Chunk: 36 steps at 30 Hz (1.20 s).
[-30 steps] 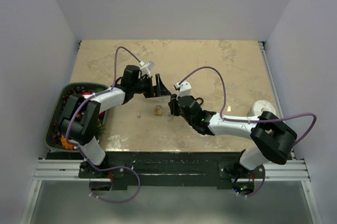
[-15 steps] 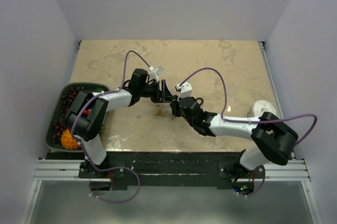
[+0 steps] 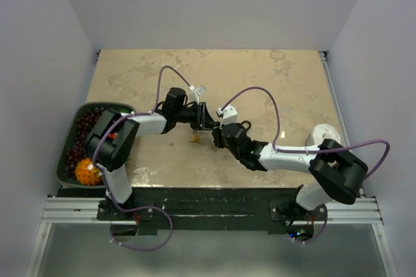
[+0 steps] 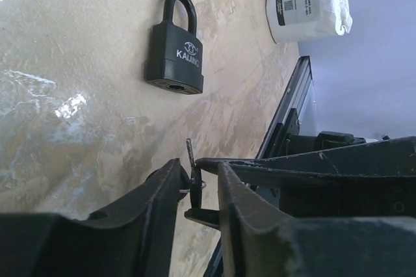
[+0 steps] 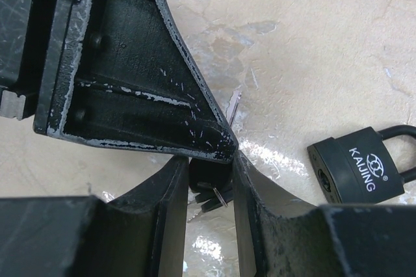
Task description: Unlock with the key
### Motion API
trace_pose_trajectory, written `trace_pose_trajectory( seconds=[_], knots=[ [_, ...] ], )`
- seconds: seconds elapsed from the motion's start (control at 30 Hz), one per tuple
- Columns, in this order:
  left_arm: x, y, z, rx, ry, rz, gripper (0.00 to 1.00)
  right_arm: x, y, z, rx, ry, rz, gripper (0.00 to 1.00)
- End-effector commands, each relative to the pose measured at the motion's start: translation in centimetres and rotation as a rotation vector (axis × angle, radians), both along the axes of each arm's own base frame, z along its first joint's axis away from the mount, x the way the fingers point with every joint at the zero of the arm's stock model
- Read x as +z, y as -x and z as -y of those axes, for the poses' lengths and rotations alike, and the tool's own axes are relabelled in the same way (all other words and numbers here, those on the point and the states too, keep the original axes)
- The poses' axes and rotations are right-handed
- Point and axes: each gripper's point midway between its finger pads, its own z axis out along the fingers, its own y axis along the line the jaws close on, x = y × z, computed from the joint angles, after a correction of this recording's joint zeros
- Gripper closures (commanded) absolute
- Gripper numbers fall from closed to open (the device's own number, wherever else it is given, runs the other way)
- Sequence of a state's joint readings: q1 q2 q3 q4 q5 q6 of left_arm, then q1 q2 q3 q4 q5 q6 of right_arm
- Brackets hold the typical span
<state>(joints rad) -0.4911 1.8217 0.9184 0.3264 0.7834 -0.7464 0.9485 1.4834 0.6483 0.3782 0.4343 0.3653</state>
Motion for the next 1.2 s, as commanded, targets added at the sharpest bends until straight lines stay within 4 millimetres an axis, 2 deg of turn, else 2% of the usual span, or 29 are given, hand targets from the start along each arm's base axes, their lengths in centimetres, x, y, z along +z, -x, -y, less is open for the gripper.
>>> trace_pose_trajectory(
  seconds=[0.0,0.13,0.27,0.5,0.53,0.57,0.63,0.67,0.73,0.77,0.8,0.83,1.0,1.07,1.1,1.17],
  knots=[
    [0.8,1.4,1.4,-0.071,0.056,-0.001,0.73,4.1,0.1,-2.7,0.066,-0.127,0.089,0.92],
    [0.7,1.6,1.5,-0.078,0.063,-0.013,0.82,4.0,0.3,-2.8,0.076,-0.125,0.090,0.92],
    [0.7,1.8,1.6,-0.073,0.071,-0.020,1.00,3.9,0.5,-3.0,0.086,-0.122,0.088,0.92],
    [1.9,1.4,1.1,-0.044,0.091,0.030,1.00,3.9,0.8,-3.1,0.088,-0.140,0.071,0.86],
    [2.1,1.2,0.9,-0.039,0.093,0.048,1.00,4.0,0.8,-3.1,0.087,-0.147,0.068,0.82],
    [2.2,0.8,0.6,-0.027,0.090,0.055,1.00,4.0,0.9,-3.2,0.085,-0.159,0.059,0.71],
    [2.1,0.2,-0.1,0.000,0.078,0.061,1.00,3.7,1.4,-3.8,0.118,-0.171,0.032,0.58],
    [1.9,-0.4,-0.9,0.026,0.075,0.058,1.00,4.0,1.4,-4.2,0.127,-0.179,0.029,0.46],
    [2.7,-0.9,-1.7,0.046,0.094,0.074,1.00,4.7,1.4,-4.5,0.137,-0.196,0.026,0.38],
    [2.8,-1.3,-2.4,0.064,0.096,0.081,1.00,5.0,1.4,-4.6,0.138,-0.202,0.028,0.28],
    [3.0,-1.5,-2.7,0.064,0.096,0.098,1.00,5.2,1.1,-4.3,0.132,-0.205,0.031,0.25],
    [3.5,-1.6,-2.9,0.065,0.098,0.116,1.00,6.1,1.2,-4.2,0.150,-0.232,0.035,0.23],
    [5.6,-1.6,-3.5,0.018,0.130,0.207,1.00,9.3,-0.7,-1.6,0.233,-0.389,0.020,0.19],
    [7.0,-1.2,-3.4,-0.009,0.161,0.249,1.00,10.6,0.2,-1.6,0.353,-0.436,0.003,0.18],
    [7.7,-0.9,-3.3,-0.038,0.183,0.278,1.00,10.7,-0.2,-0.8,0.365,-0.436,-0.009,0.18],
    [9.1,-0.5,-3.2,-0.068,0.212,0.322,1.00,11.8,0.2,-0.3,0.431,-0.456,-0.018,0.19]
  ],
)
